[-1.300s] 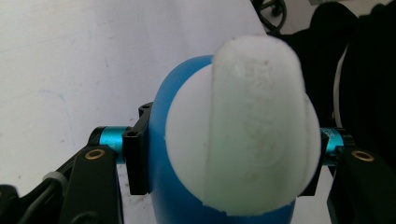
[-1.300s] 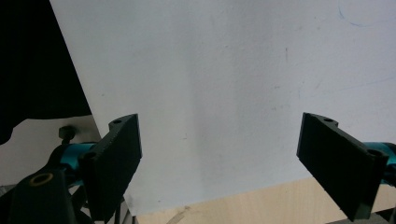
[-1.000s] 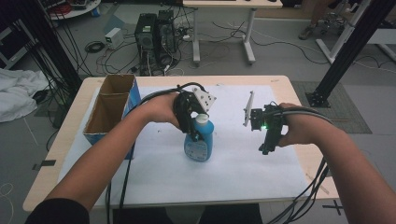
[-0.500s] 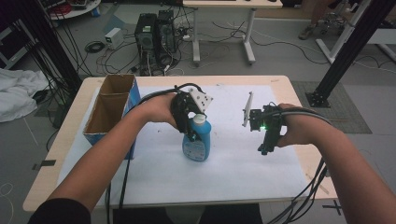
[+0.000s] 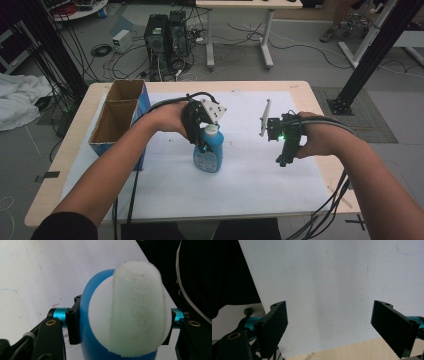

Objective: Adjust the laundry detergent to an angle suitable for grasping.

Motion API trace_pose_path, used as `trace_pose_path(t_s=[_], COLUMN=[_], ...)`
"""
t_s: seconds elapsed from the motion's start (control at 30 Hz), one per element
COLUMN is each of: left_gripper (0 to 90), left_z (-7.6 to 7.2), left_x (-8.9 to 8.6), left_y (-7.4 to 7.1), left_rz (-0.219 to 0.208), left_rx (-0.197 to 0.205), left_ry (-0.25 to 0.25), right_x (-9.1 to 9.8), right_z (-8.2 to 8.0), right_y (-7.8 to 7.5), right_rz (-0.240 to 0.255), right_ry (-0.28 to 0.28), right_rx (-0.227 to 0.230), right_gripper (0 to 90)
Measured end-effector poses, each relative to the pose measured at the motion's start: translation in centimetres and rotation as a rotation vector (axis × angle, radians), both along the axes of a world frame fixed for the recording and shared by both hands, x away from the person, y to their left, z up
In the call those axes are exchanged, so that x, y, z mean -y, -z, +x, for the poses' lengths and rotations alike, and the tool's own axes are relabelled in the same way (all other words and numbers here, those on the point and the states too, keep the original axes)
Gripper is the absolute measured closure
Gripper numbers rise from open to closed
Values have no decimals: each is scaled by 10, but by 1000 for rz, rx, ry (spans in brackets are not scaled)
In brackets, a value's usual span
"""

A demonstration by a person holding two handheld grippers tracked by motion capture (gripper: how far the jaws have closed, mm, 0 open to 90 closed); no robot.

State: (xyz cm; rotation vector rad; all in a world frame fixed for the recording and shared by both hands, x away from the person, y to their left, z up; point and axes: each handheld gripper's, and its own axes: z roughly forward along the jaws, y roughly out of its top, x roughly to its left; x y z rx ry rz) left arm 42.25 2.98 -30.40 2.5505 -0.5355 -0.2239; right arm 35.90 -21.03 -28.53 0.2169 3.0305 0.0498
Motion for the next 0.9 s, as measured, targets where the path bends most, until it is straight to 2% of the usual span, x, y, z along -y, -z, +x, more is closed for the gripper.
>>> trace_pose_path(t_s=[0.17,0.27,0.43,0.8,0.9], left_gripper=[380,380,375,351,331], left_z=[-1,-1,-2,-3,-4], left_x=[1,0,-3,-4,-4], left_y=[3,4,5,6,8], left_rz=[9,-5,-6,-9,-4], left_rx=[13,5,28,29,16], left_ry=[12,11,24,-10,-18], right_x=[0,-1,-3,-5,-5], right_z=[0,0,1,0,0], right_y=[0,2,3,4,4], right_rz=[2,4,3,3,1], right_ry=[-5,-6,-7,-4,-6], right_rx=[1,0,-4,-5,-6], right_gripper=[131,131,131,131,131])
